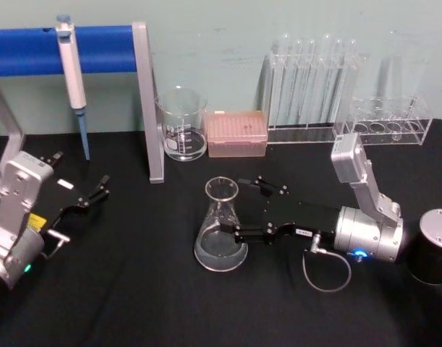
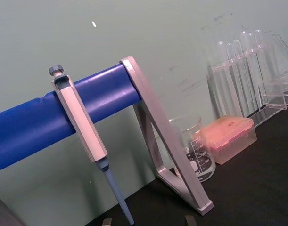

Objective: Grasp the erlenmeyer flask with one hand, shake it three times, then place it back.

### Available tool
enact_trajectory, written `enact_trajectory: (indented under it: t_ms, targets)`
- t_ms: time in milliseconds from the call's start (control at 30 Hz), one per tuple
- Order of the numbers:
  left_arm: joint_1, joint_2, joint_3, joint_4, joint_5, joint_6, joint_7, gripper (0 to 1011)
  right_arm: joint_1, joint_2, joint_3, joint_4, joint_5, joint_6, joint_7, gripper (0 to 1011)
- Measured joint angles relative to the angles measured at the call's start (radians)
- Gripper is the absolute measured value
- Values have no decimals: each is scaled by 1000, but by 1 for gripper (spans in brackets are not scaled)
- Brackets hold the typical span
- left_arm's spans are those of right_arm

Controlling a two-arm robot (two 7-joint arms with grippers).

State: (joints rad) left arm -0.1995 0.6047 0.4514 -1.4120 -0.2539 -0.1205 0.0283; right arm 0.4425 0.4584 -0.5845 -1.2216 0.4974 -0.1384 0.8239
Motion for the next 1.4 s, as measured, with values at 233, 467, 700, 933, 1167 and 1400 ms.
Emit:
enact_trajectory:
  t_ms: [233,467,700,933,1167,1400]
  targets:
    - [0,0,0,0,0,0,0,1001,20,-17,-12,31,-2,-3,4,1000]
    - [0,0,0,0,0,0,0,1001,35,-30,-22,55,-3,-6,13,1000]
    - [0,0,0,0,0,0,0,1001,49,-41,-30,73,-3,-8,23,1000]
    - [0,0,0,0,0,0,0,1001,68,-58,-38,103,-5,-17,33,1000]
    - [0,0,0,0,0,0,0,1001,75,-66,-40,115,-6,-21,35,1000]
    - [0,0,0,0,0,0,0,1001,81,-74,-40,128,-4,-24,36,1000]
